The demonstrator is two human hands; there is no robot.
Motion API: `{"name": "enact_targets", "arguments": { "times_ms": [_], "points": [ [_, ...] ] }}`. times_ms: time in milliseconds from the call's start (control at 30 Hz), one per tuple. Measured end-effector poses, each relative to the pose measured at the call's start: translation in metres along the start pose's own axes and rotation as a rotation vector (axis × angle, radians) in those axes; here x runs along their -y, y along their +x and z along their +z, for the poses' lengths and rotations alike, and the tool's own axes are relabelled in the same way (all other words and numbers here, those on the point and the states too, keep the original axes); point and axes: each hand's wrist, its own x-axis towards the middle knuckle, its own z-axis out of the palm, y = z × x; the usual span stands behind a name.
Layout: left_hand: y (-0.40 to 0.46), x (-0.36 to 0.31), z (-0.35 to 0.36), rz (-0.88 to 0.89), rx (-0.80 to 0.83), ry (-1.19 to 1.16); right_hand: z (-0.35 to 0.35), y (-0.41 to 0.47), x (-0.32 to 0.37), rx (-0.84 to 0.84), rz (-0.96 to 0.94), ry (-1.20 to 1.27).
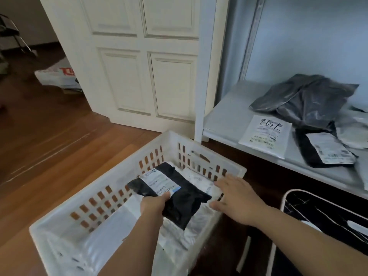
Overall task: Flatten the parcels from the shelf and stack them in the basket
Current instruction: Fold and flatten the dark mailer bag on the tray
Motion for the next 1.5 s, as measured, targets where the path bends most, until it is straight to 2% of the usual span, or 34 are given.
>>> {"name": "enact_targets", "arguments": {
  "times_ms": [67, 200, 267, 333, 400, 467, 500, 533, 567, 633, 667, 767, 867, 1000, 1133, 1200, 1300, 1333, 1433, 1500],
  "points": [
    [0.023, 0.014, 0.001, -0.039, -0.074, 0.082, 0.008, 0.016, -0.002, 0.103, -0.06, -0.165],
    [0.049, 0.046, 0.012, -0.137, 0.016, 0.199, 0.021, 0.042, 0.002, 0.247, -0.067, -0.266],
    [0.052, 0.062, 0.02, -0.163, 0.043, 0.388, 0.032, 0.051, 0.004, 0.269, -0.067, -0.261],
    [0.054, 0.075, 0.025, -0.148, -0.024, 0.683, 0.046, 0.053, 0.002, 0.217, -0.07, -0.237],
    [0.049, 0.078, 0.025, -0.017, -0.178, 1.014, 0.057, 0.051, 0.0, 0.109, -0.077, -0.22],
    [0.04, 0.076, 0.025, 0.263, -0.333, 1.319, 0.061, 0.05, -0.001, 0.069, -0.088, -0.228],
    [0.038, 0.076, 0.026, 0.402, -0.314, 1.466, 0.061, 0.05, -0.001, 0.076, -0.092, -0.238],
    [0.038, 0.078, 0.029, 0.49, -0.216, 1.579, 0.061, 0.05, -0.002, 0.087, -0.092, -0.247],
    [0.041, 0.081, 0.029, 0.513, -0.067, 1.609, 0.061, 0.051, -0.003, 0.097, -0.092, -0.251],
    [0.044, 0.089, 0.029, 0.412, 0.237, 1.524, 0.061, 0.051, -0.003, 0.105, -0.104, -0.253],
    [0.046, 0.095, 0.027, 0.375, 0.332, 1.487, 0.061, 0.051, -0.003, 0.105, -0.109, -0.247],
    [0.051, 0.108, 0.021, 0.408, 0.441, 1.638, 0.06, 0.051, -0.003, 0.126, -0.107, -0.24],
    [0.054, 0.111, 0.021, 0.448, 0.405, 1.834, 0.06, 0.05, -0.002, 0.105, -0.106, -0.26],
    [0.054, 0.113, 0.03, 0.436, 0.327, 1.983, 0.062, 0.052, -0.002, 0.104, -0.102, -0.286],
    [0.053, 0.093, 0.041, 0.282, 0.346, 2.037, 0.062, 0.053, -0.003, 0.098, -0.103, -0.277],
    [0.051, 0.076, 0.048, 0.264, 0.352, 2.064, 0.059, 0.053, -0.004, 0.114, -0.107, -0.228],
    [0.032, 0.041, 0.064, 0.436, 0.306, 2.218, 0.052, 0.05, -0.009, 0.177, -0.097, -0.102],
    [0.022, 0.028, 0.069, 0.514, 0.278, 2.206, 0.048, 0.047, -0.013, 0.168, -0.084, -0.066],
    [-0.008, -0.007, 0.084, 0.713, 0.212, 1.998, 0.028, 0.032, -0.034, -0.015, -0.009, -0.062],
    [-0.028, -0.028, 0.096, 0.817, 0.182, 1.804, 0.008, 0.018, -0.058, -0.161, 0.052, -0.144]
  ]
}}
